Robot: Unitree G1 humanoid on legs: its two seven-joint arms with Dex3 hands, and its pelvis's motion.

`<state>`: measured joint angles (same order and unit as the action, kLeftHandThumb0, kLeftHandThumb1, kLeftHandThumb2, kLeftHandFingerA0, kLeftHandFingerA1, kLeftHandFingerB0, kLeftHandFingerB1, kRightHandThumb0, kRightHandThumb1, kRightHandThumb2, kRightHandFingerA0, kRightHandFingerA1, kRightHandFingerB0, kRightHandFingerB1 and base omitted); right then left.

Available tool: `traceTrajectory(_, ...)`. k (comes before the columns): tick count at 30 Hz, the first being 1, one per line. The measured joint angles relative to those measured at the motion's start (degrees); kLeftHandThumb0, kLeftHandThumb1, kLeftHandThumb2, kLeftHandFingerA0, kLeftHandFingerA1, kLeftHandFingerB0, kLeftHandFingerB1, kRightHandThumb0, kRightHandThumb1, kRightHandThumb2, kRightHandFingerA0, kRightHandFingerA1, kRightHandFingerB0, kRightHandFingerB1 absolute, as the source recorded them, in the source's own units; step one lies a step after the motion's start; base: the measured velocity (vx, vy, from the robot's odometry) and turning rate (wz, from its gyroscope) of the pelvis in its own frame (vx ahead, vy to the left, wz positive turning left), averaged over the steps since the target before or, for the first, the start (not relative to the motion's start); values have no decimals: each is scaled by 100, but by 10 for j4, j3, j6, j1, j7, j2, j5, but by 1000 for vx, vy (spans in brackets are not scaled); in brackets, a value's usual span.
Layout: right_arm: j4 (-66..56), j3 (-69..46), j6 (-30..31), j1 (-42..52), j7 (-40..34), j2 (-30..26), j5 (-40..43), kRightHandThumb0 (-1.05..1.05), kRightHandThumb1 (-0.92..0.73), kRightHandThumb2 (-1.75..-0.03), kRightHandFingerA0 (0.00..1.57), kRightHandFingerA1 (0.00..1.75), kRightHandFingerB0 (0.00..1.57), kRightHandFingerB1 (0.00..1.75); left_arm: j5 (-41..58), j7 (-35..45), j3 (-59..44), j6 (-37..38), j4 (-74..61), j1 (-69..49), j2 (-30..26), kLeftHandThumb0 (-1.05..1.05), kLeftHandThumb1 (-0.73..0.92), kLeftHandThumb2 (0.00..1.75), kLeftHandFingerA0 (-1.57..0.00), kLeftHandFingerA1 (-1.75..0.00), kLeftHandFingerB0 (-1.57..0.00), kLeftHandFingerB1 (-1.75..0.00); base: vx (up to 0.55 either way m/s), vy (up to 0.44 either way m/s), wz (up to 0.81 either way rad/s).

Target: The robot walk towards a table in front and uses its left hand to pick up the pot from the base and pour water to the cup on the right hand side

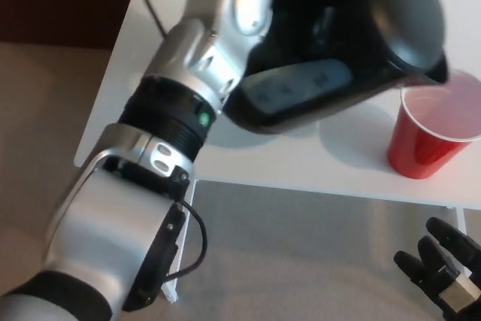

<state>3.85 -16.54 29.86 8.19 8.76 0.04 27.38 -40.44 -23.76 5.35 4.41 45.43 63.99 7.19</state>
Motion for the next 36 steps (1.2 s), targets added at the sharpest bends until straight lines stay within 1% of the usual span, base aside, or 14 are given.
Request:
traceTrajectory(4, 0, 0, 0, 0, 0, 0, 0, -36, -64, -59, 31, 60, 20, 38, 37, 23, -61, -29, -13, -16, -4, -17, 61, 53, -79, -174, -72, -166, 0, 0, 0)
traceTrajectory(5, 0, 0, 0, 0, 0, 0, 0, -37, -65, -59, 25, 54, 18, 38, 43, 27, -70, -34, -15, -20, -4, -16, 63, 55, -83, -175, -53, -175, 0, 0, 0)
traceTrajectory(15, 1, 0, -1, 3, 3, 0, 0, -36, -70, -60, 26, 58, 19, 40, 133, 64, -170, -70, -53, -82, 7, -9, 63, 55, -76, -175, -50, -169, 0, 0, 0)
traceTrajectory(16, 1, 0, -1, 3, 4, 0, 0, -31, -48, -98, 25, 62, 13, 53, 140, 66, -176, -72, -54, -86, 9, -9, 62, 56, -75, -145, -51, -165, 0, 0, 0)
traceTrajectory(17, 1, 0, -1, 3, 4, 0, 0, -36, -69, -62, 24, 57, 19, 42, 150, 68, -186, -74, -56, -93, 14, -14, 64, 49, -64, -168, -61, -160, 0, 0, 0)
traceTrajectory(22, -2, 4, -2, 4, 7, 0, 0, -37, -70, -62, 23, 54, 16, 40, 202, 72, -227, -85, -56, -119, 44, -25, 61, 57, -71, -162, -62, -148, 0, 0, 0)
traceTrajectory(24, -3, 5, -2, 4, 8, 0, 0, -38, -68, -62, 23, 58, 16, 41, 217, 73, -239, -89, -51, -122, 49, -17, 62, 55, -69, -175, -54, -171, 0, 0, 0)
traceTrajectory(27, -3, 5, -5, 4, 11, 0, 0, -37, -72, -62, 26, 59, 19, 41, 242, 78, -249, -90, -43, -127, 53, -14, 64, 51, -68, -175, -53, -175, 0, 0, 0)
traceTrajectory(28, -3, 5, -5, 4, 11, 0, 0, -38, -70, -61, 24, 57, 18, 40, 251, 81, -251, -90, -41, -130, 53, -18, 56, 58, -64, -140, -57, -131, 0, 0, 0)
traceTrajectory(29, -3, 5, -6, 3, 11, 0, 0, -38, -70, -61, 24, 57, 18, 40, 261, 85, -251, -90, -39, -133, 53, -18, 56, 58, -64, -140, -57, -131, 0, 0, 0)
traceTrajectory(30, -3, 5, -6, 1, 11, 0, 0, -39, -69, -60, 25, 60, 19, 41, 269, 90, -251, -90, -38, -135, 52, -29, 56, 56, -69, -84, -63, -72, 0, 0, 0)
traceTrajectory(31, -4, 5, -6, -2, 11, -1, 0, -38, -68, -62, 24, 63, 20, 43, 279, 97, -249, -91, -38, -137, 48, -55, 39, 76, 0, -23, -3, -23, 0, 0, 0)
traceTrajectory(32, -5, 5, -6, -3, 11, -1, 0, -33, -46, -97, 25, 63, 13, 54, 283, 102, -246, -91, -38, -138, 45, -62, 40, 75, 0, -10, 0, -9, 0, 0, 0)
traceTrajectory(36, -5, 5, -6, -11, 11, 0, 0, -35, -45, -96, 27, 64, 12, 53, 298, 146, -233, -113, -38, -138, 25, -68, 43, 72, 0, 0, 0, 0, 0, 0, 0)
